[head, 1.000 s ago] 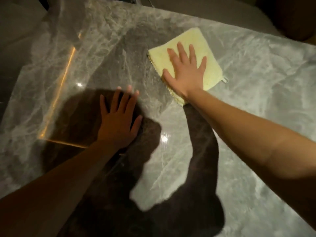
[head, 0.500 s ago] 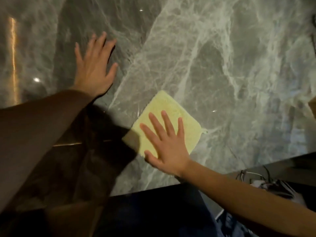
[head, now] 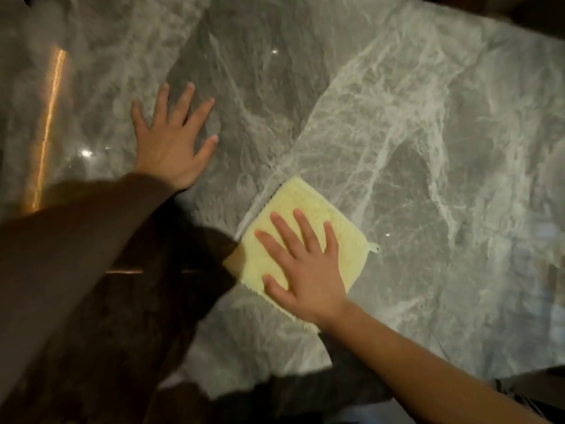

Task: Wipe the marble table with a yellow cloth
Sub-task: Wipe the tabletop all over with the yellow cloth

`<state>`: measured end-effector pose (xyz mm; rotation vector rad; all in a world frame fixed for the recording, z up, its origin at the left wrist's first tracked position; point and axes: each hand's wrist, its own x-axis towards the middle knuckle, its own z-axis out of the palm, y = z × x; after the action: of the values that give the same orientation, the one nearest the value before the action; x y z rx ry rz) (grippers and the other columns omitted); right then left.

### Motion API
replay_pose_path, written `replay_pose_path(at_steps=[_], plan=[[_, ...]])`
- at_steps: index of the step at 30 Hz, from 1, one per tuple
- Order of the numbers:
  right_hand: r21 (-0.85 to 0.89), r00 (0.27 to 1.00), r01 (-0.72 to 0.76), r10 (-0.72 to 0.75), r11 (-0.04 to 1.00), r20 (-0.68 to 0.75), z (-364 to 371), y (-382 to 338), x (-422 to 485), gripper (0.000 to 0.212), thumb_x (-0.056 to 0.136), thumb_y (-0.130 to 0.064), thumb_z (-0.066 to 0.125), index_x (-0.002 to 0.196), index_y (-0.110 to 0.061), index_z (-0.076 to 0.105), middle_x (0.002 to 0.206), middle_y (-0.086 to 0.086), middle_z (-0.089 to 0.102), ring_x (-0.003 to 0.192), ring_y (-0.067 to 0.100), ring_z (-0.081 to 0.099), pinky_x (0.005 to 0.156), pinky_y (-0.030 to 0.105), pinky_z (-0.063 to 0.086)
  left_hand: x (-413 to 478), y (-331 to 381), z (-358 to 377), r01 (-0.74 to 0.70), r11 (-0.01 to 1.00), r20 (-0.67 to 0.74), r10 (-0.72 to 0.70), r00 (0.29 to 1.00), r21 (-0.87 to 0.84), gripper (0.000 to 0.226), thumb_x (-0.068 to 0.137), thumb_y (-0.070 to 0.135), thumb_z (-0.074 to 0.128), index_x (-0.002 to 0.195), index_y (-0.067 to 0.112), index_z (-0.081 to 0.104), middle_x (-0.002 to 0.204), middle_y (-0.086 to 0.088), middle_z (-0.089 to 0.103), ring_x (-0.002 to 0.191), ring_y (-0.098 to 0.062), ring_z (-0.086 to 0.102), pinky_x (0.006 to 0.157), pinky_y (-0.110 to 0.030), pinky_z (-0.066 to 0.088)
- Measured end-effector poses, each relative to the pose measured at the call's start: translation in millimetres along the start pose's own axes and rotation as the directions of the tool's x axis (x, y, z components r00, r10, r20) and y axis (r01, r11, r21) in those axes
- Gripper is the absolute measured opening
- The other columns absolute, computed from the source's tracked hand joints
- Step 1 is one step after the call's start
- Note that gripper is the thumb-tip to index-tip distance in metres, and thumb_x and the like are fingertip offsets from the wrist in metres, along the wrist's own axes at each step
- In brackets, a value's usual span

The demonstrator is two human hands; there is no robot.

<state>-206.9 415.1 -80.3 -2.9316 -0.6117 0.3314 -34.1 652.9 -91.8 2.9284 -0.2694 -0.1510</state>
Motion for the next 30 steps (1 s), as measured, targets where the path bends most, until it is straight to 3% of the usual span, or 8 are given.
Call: replay_pose_path(at_steps=[5,9,12,18,23,27,30], plan=[[0.015,0.995,-0.082,0.083,0.996,-0.055,-29.7,43.4,135.6,0.064,0.091,-0.058,0.031,0.151,-0.038,0.02,0.162,-0.005,0.012,0.15,0.026,0.0,0.114,0.061,0.002,0.9,2.7,3.8,0.016,0.999,-0.041,-0.015,0.999,0.038,0.062,0.09,0.051,0.027,0.147,0.027,0.027,0.158,-0.004,0.022,0.145,-0.033,0.015,0.11,-0.061,0.008],[0.03,0.985,-0.143,0.145,0.989,-0.092,-55.5,75.6,243.4,0.064,0.092,-0.059,0.028,0.152,-0.039,0.017,0.163,-0.006,0.008,0.15,0.025,-0.002,0.114,0.062,0.0,1.7,0.8,1.2,0.003,1.0,-0.078,-0.001,0.997,0.022,0.06,0.09,0.049,0.034,0.146,0.027,0.033,0.157,-0.003,0.024,0.146,-0.033,0.015,0.113,-0.048,0.003],[0.06,0.975,-0.188,0.194,0.98,-0.105,-72.3,96.6,311.8,0.063,0.094,-0.058,0.027,0.152,-0.038,0.015,0.163,-0.006,0.005,0.15,0.026,-0.004,0.114,0.062,-0.004,1.8,2.7,3.7,0.012,0.999,-0.078,-0.008,0.997,0.047,0.059,0.09,0.049,0.039,0.145,0.028,0.036,0.156,-0.004,0.026,0.145,-0.034,0.017,0.112,-0.058,0.009],[0.046,0.96,-0.241,0.245,0.97,-0.138,-96.2,122.9,406.6,0.063,0.094,-0.057,0.025,0.152,-0.035,0.014,0.163,-0.004,0.007,0.15,0.027,-0.001,0.113,0.062,-0.001,3.8,0.8,3.7,0.004,0.998,-0.1,0.002,0.995,0.059,0.061,0.091,0.048,0.041,0.146,0.023,0.035,0.156,-0.006,0.025,0.144,-0.035,0.021,0.111,-0.063,0.013],[0.01,0.965,-0.221,0.22,0.975,-0.14,-101.7,128.0,420.3,0.066,0.092,-0.057,0.024,0.152,-0.032,0.016,0.163,-0.001,0.01,0.149,0.029,0.002,0.114,0.064,0.002,3.6,-0.2,2.2,-0.002,1.0,-0.087,0.004,0.996,0.022,0.059,0.091,0.047,0.044,0.145,0.023,0.038,0.156,-0.005,0.028,0.144,-0.034,0.021,0.109,-0.065,0.017],[-0.014,0.987,-0.12,0.118,0.993,-0.105,-91.9,111.5,379.5,0.069,0.091,-0.057,0.026,0.153,-0.032,0.013,0.163,0.001,0.005,0.149,0.032,-0.003,0.114,0.064,-0.001,4.6,-0.8,0.7,0.011,1.0,-0.081,-0.01,0.997,0.011,0.059,0.088,0.048,0.044,0.142,0.026,0.041,0.154,-0.003,0.031,0.144,-0.033,0.02,0.109,-0.064,0.019],[-0.018,0.997,-0.027,0.026,0.999,-0.069,-75.8,87.6,313.3,0.072,0.087,-0.059,0.023,0.153,-0.032,0.015,0.163,0.001,0.007,0.149,0.031,-0.001,0.114,0.064,0.0,4.8,-2.6,4.6,0.024,0.988,-0.078,-0.037,0.996,-0.154,0.064,0.089,0.046,0.041,0.146,0.021,0.031,0.158,-0.003,0.021,0.147,-0.026,0.012,0.111,-0.062,0.017]])
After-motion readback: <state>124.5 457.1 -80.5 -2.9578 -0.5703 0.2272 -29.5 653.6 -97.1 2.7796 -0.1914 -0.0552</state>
